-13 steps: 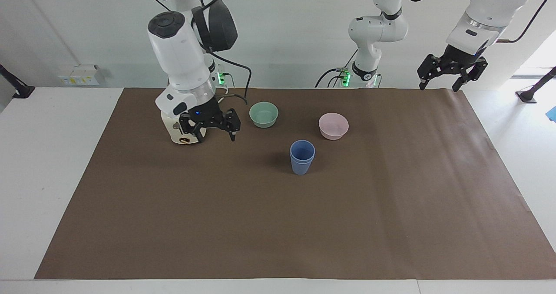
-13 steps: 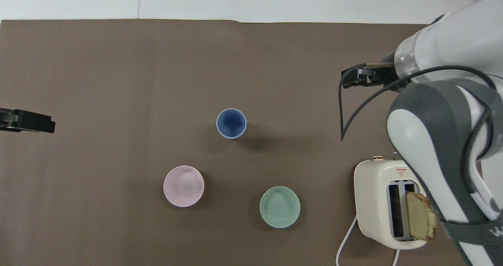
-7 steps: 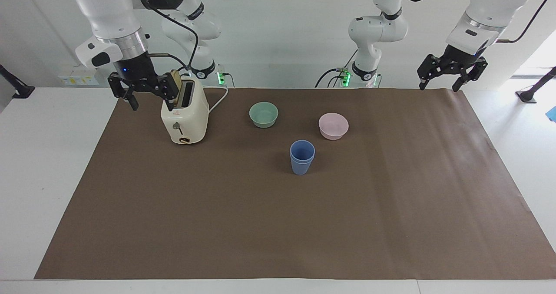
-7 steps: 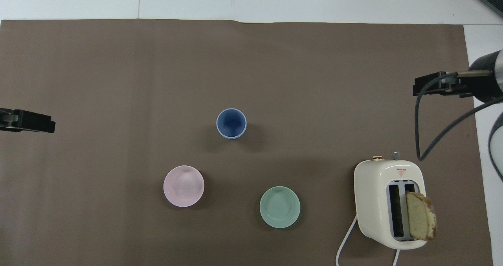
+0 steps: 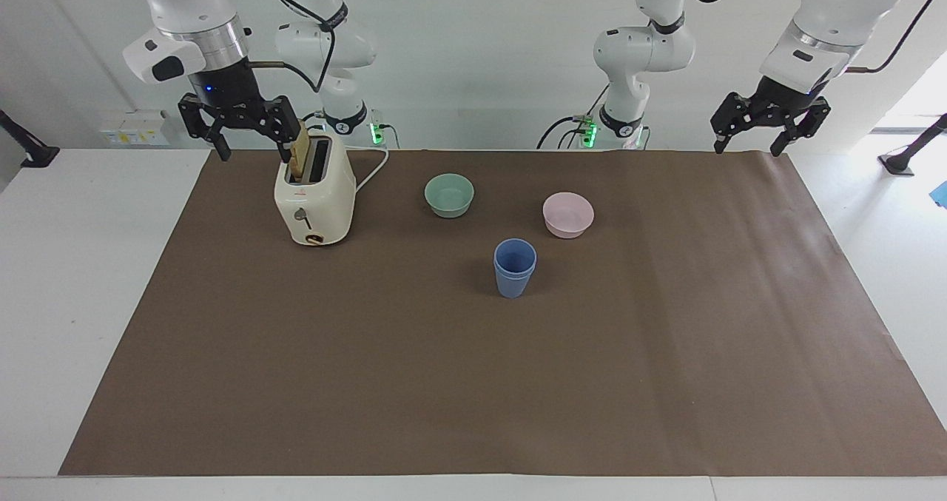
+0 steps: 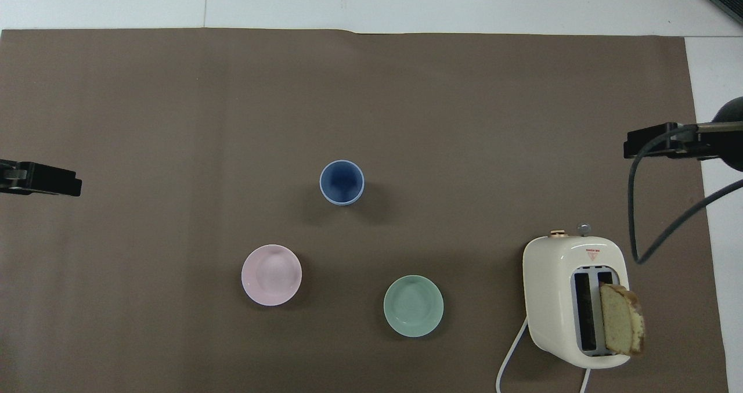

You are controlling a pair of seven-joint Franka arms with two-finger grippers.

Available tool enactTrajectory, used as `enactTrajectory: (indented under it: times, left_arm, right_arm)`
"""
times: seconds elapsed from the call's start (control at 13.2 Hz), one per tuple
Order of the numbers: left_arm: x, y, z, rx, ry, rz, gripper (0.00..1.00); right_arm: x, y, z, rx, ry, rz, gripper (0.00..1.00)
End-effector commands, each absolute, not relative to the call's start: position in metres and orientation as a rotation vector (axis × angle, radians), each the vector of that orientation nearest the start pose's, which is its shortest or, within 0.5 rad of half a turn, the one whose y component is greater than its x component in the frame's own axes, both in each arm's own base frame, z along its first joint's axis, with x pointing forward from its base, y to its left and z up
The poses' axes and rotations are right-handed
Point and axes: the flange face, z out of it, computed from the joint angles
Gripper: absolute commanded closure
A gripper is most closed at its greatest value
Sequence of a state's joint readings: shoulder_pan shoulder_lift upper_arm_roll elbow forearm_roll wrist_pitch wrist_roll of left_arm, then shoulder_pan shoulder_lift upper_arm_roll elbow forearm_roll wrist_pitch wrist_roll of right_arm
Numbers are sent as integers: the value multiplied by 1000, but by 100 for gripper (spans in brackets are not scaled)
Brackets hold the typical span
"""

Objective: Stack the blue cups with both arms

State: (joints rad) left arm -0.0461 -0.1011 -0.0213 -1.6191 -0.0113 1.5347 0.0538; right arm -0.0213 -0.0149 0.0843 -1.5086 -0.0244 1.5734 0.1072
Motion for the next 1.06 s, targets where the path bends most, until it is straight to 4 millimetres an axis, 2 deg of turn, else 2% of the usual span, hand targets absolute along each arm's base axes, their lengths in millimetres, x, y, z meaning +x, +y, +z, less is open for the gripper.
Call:
enactTrajectory:
  times: [0.0, 0.3, 0.99]
  left_arm:
    - [515, -33, 655, -3136, 190, -17, 0]
    - [514, -34, 655, -3136, 193, -19, 0]
    - [515, -34, 655, -3136, 193, -17, 0]
  right_arm:
    - [544, 28, 662, -3163, 45, -117, 0]
    - [540, 5, 662, -3160, 87, -79, 0]
    - [538, 4, 665, -3161, 72, -86, 0]
